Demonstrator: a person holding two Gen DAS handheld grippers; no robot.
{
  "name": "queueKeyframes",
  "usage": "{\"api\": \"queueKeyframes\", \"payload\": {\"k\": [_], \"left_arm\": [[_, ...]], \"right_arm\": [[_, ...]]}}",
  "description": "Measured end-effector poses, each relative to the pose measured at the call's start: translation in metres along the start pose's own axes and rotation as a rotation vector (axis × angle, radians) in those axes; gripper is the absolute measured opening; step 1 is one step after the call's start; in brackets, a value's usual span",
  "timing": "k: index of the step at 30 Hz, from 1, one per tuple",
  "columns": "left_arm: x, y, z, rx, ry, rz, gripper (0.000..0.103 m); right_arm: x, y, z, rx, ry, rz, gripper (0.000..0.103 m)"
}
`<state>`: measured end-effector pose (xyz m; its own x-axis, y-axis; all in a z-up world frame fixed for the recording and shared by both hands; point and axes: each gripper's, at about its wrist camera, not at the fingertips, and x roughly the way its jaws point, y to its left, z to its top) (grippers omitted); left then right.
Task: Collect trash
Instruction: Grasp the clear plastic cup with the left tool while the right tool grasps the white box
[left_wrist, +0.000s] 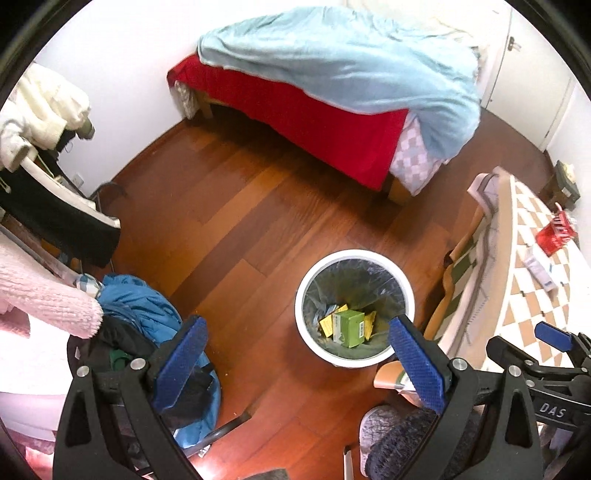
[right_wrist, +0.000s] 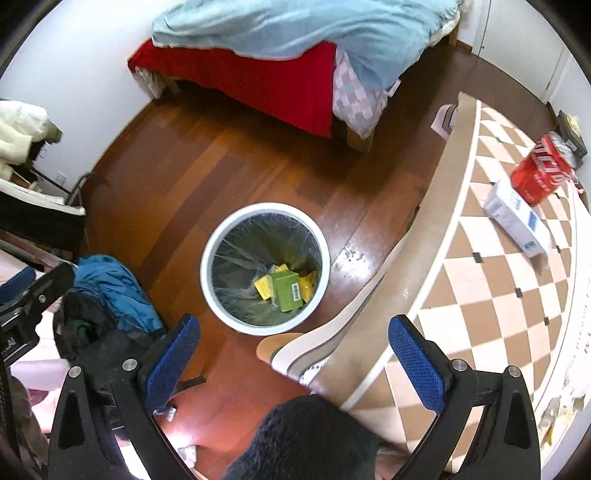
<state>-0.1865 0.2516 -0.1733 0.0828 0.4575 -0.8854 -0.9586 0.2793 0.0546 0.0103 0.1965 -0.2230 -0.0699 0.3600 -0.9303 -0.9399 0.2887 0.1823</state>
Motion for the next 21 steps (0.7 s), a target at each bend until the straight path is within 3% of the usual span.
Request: {"api": "queueKeyframes", "payload": {"k": [7, 13, 18, 21], "left_arm": [[-0.054, -0.018, -0.011, 0.032, -0.087, -0.021, 0.101], [-0.092, -0.062, -0.017, 0.086, -0.158, -0.055, 0.101], [-0.095, -0.135, -0.029, 0.169, -0.162, -0.118, 0.101], [-0.079, -0.199, -0.041, 0.246, -0.118, -0.162, 0.101]], "right_arm": [[-0.071, -0.013, -0.02, 0.039, -0.117, 0.057, 0.103], [-0.13, -0.055, -0.047, 0.149, -0.217, 0.109, 0.103], [-0.163, -0.133, -0.083, 0.304, -0.269, 0.09, 0.103], [-0.17, -0.203, -0.111, 0.422, -0.264, 0.022, 0.103]]}}
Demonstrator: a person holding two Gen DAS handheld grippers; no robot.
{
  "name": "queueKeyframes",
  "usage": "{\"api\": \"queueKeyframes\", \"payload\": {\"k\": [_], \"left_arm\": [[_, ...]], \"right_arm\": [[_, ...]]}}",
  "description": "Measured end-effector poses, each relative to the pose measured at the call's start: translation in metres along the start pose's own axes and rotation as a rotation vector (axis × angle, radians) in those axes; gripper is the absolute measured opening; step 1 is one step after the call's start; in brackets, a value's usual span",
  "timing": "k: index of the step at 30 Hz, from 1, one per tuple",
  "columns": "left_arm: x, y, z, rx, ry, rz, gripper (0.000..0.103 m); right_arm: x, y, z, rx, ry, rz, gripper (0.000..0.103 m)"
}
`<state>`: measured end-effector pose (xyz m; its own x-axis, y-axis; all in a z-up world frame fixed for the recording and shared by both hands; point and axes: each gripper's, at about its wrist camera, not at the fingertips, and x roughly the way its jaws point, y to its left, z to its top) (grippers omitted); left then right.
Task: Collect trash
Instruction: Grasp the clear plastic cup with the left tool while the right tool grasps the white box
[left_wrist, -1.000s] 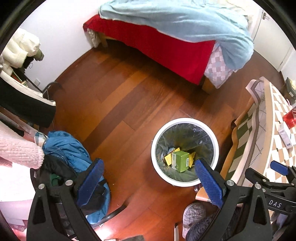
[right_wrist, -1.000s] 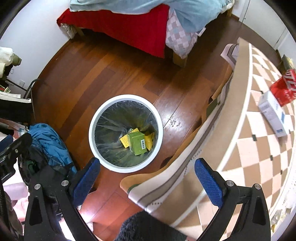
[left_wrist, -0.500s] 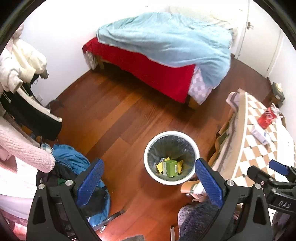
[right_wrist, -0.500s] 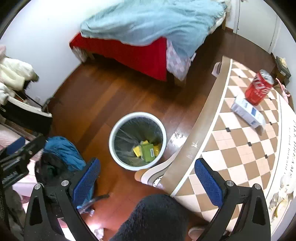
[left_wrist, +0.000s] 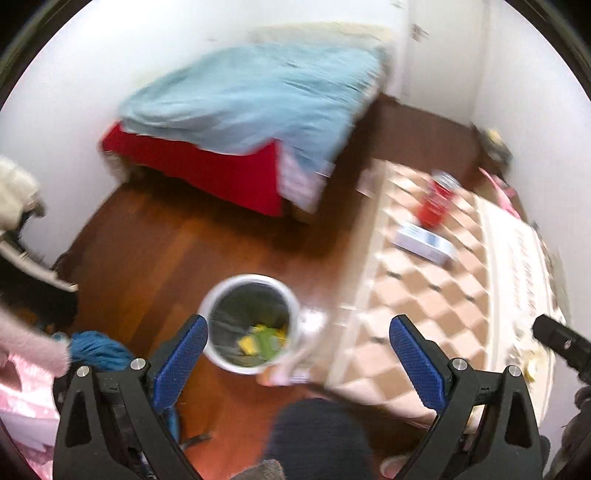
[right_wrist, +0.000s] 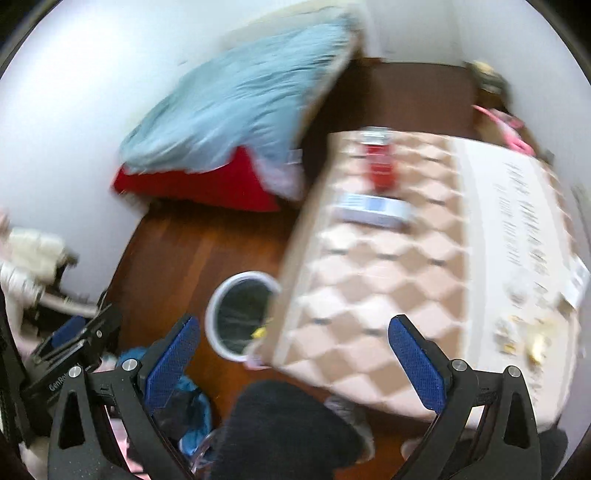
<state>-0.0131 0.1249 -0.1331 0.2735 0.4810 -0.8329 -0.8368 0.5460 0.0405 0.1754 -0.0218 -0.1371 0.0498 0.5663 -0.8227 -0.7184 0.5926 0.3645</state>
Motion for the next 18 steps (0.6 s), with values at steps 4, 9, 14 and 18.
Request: {"api": "queueKeyframes", "payload": {"k": [4, 9, 14, 18], "left_arm": [[0.039, -0.098, -0.003, 0.111, 0.067, -0.055, 0.101], [0.094, -0.2, -0.004, 0.212, 0.173, -0.1, 0.101], [0.144, -0.281, -0.006, 0.312, 0.282, -0.111, 0.101], [0.165, -0.317, -0.01, 0.365, 0.328, -0.111, 0.1]], "right_arm": [[-0.006, -0.114, 0.005, 0.173, -0.001, -0.139, 0.103], [0.008, -0.261, 0.014, 0.378, 0.036, -0.335, 0.103], [0.045, -0.359, 0.023, 0.516, 0.108, -0.393, 0.08], [0.07, -0.388, 0.031, 0.561, 0.122, -0.369, 0.08]]}}
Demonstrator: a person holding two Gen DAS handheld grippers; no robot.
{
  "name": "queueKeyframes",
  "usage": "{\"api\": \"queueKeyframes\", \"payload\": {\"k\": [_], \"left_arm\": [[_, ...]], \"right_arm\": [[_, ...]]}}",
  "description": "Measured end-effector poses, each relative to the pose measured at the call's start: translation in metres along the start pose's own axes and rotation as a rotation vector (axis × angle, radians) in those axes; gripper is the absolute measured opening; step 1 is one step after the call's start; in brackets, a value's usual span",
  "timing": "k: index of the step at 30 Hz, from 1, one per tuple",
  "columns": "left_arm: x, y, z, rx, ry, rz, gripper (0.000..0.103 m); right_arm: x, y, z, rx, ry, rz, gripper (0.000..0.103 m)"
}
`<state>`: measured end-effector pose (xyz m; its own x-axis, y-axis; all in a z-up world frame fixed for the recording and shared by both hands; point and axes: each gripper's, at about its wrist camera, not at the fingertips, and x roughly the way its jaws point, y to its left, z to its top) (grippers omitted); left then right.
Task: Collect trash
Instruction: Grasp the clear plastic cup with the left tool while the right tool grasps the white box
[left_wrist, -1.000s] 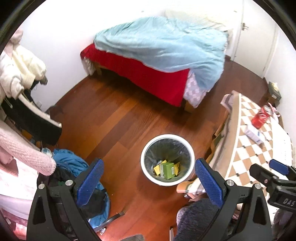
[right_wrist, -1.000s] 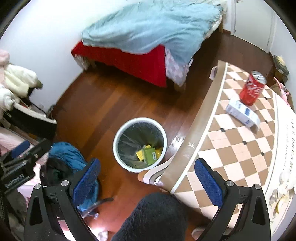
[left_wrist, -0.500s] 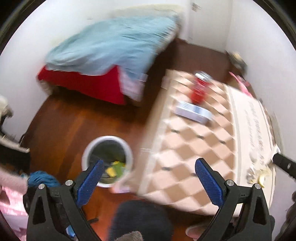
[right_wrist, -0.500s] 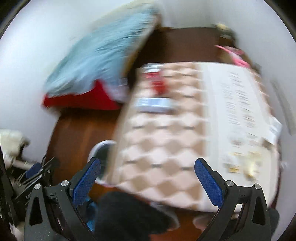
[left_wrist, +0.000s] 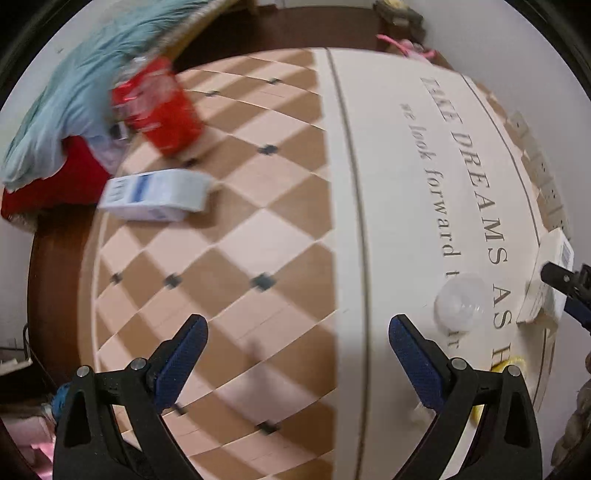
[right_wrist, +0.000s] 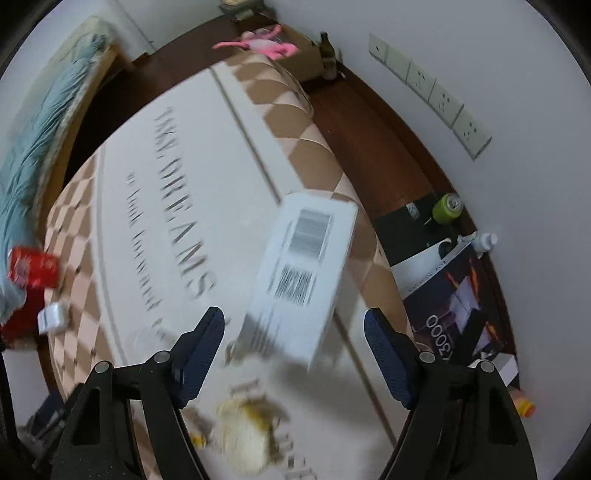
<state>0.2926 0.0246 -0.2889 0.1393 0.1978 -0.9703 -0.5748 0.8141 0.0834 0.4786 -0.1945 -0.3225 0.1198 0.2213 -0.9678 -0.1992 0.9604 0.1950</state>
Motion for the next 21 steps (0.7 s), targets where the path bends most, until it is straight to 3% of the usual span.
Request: {"api": "queueKeyframes", "payload": {"k": [2, 3, 5, 10, 13, 14, 16, 18, 21], "left_arm": [[0.002, -0.009, 0.004, 0.008, 0.009, -0.03, 0.1], [0.001, -0.015, 0.004, 0.017, 0.009, -0.051, 0.1], [-0.004, -0.025, 0.004, 0.035, 0.001, -0.093, 0.1], [-0.007, -0.059, 0.004, 0.094, 0.005, -0.181, 0.1], [0.004, -0.082, 0.005, 0.139, 0.033, -0.185, 0.099], [0.006, -0.088, 0.005, 0.151, 0.039, -0.18, 0.094], [0.013, -0.097, 0.006, 0.175, 0.054, -0.161, 0.073], [0.017, -0.104, 0.005, 0.194, 0.062, -0.144, 0.041], [0.01, -0.105, 0.005, 0.191, 0.031, -0.134, 0.036]], "right_arm": [[0.012, 0.0, 0.007, 0.001, 0.011, 0.011, 0.077], [0.018, 0.002, 0.009, -0.008, 0.022, 0.015, 0.067], [0.02, 0.005, 0.01, -0.031, 0.021, 0.014, 0.059], [0.006, -0.012, 0.003, -0.068, 0.017, 0.028, 0.056], [-0.001, -0.027, -0.004, -0.063, 0.017, 0.035, 0.056], [-0.002, -0.029, -0.005, -0.062, 0.015, 0.035, 0.056], [-0.006, -0.034, -0.007, -0.057, 0.008, 0.033, 0.055], [-0.009, -0.037, -0.008, -0.053, 0.003, 0.035, 0.055], [-0.017, -0.036, -0.009, -0.061, -0.009, 0.032, 0.054]]}}
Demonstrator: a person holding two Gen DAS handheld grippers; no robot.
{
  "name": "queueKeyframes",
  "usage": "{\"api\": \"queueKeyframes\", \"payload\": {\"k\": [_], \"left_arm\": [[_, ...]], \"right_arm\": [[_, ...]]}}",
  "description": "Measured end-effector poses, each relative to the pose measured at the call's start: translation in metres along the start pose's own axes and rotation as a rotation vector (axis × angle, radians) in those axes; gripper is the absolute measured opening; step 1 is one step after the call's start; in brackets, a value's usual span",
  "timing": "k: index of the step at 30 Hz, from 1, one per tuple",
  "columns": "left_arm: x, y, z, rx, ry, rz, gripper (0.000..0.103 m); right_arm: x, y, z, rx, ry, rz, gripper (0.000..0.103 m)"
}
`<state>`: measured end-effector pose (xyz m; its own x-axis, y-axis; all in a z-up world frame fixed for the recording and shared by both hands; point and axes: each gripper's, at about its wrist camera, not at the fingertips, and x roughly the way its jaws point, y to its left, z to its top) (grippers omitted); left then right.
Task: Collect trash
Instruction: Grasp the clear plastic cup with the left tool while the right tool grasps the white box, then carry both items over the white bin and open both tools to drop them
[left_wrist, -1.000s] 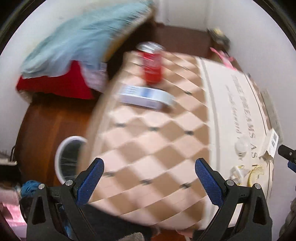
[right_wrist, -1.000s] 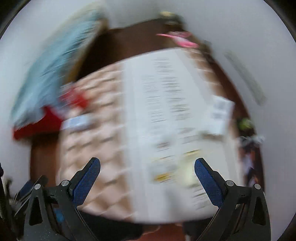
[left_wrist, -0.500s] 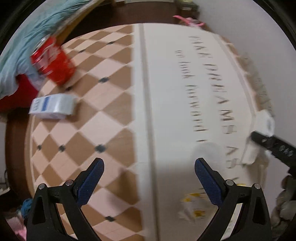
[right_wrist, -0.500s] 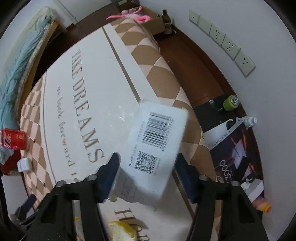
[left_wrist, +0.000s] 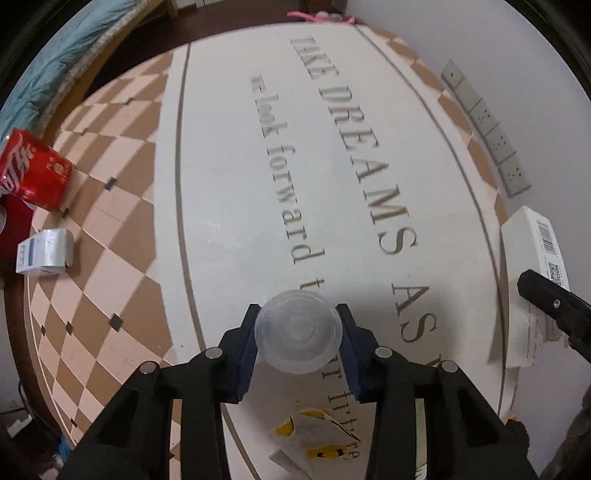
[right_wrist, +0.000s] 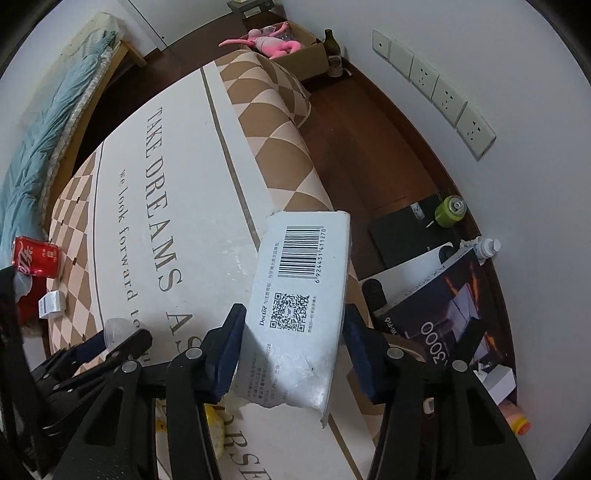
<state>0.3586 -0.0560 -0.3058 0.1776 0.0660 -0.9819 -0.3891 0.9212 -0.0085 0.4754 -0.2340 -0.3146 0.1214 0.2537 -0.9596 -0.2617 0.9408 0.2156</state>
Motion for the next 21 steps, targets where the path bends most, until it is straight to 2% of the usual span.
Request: {"api": "queueKeyframes", "payload": {"k": [8, 13, 21], "left_arm": [[-0.067, 0.022, -0.008, -0.036, -0.145, 0.032, 0.036], [-0.12, 0.081, -0.007, -0.098, -0.256, 0.058, 0.036], [-0.198, 0.18, -0.037, -0.219, -0.396, 0.101, 0.036]], "right_arm": [[-0.039, 0.033, -0.005, -0.084, -0.069, 0.028, 0.053], [-0.068, 0.076, -0.011, -0.155, -0.109, 0.076, 0.053], [-0.121, 0.18, -0.037, -0.311, -0.171, 0.189, 0.053]]}}
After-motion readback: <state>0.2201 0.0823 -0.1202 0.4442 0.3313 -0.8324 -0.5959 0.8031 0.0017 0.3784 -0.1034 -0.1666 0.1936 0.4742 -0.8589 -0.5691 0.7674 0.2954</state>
